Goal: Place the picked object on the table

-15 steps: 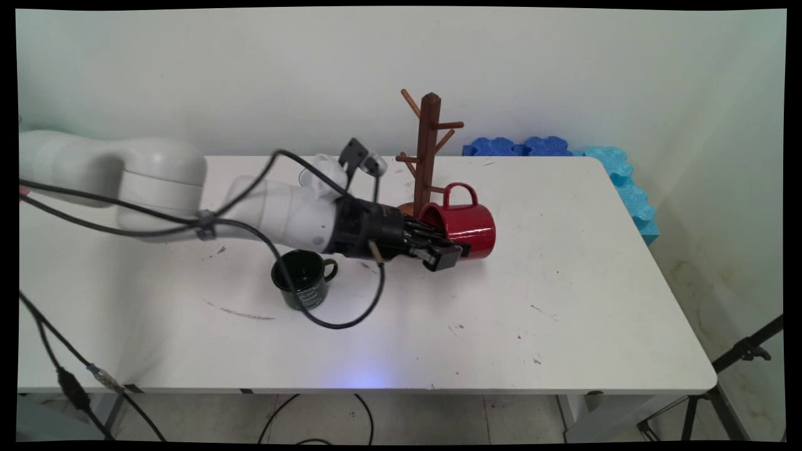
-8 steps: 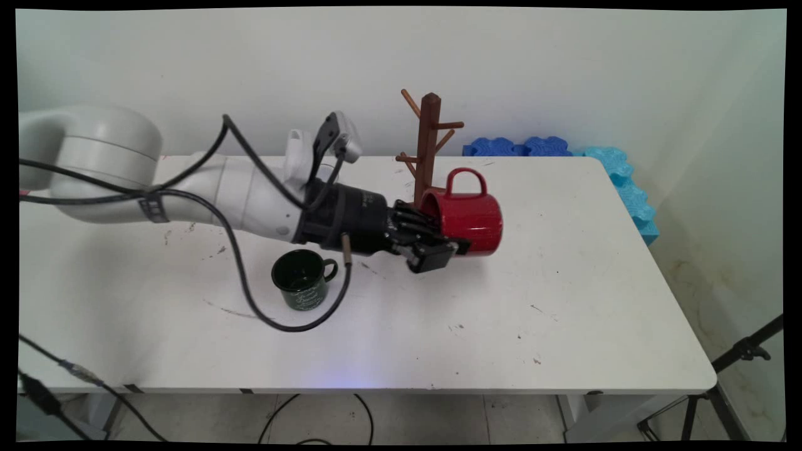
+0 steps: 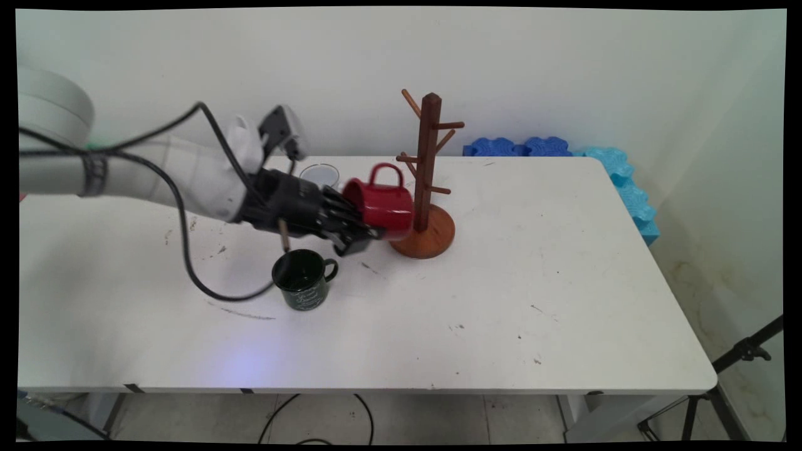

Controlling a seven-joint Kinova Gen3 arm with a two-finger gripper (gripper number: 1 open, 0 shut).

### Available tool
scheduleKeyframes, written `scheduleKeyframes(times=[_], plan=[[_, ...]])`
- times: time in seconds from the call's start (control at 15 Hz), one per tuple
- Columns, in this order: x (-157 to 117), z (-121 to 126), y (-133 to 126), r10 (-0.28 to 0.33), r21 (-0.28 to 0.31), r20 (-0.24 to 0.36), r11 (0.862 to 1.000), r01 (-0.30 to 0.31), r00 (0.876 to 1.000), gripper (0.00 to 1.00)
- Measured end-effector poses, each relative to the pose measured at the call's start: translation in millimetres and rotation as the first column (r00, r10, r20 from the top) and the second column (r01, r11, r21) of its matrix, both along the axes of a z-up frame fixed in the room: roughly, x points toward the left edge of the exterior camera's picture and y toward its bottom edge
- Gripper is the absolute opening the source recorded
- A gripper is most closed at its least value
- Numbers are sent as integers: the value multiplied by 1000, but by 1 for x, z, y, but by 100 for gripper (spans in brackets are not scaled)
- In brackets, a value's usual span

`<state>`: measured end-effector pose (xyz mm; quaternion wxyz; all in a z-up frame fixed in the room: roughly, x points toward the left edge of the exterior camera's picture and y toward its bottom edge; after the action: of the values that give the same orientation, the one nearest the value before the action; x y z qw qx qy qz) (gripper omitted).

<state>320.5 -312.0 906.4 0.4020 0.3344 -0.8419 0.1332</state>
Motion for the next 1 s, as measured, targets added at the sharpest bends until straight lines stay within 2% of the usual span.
scheduleKeyframes(times=[0.33, 0.47, 0.67, 1.0], plan=[[36, 23, -10, -42, 16, 54, 999, 42, 998, 0], [50, 31, -15, -85, 22, 98, 996, 84, 992, 0], [71, 45, -27, -161, 23, 172, 987, 159, 972, 0], [93, 61, -48, -269, 51, 272, 963, 266, 924, 0]])
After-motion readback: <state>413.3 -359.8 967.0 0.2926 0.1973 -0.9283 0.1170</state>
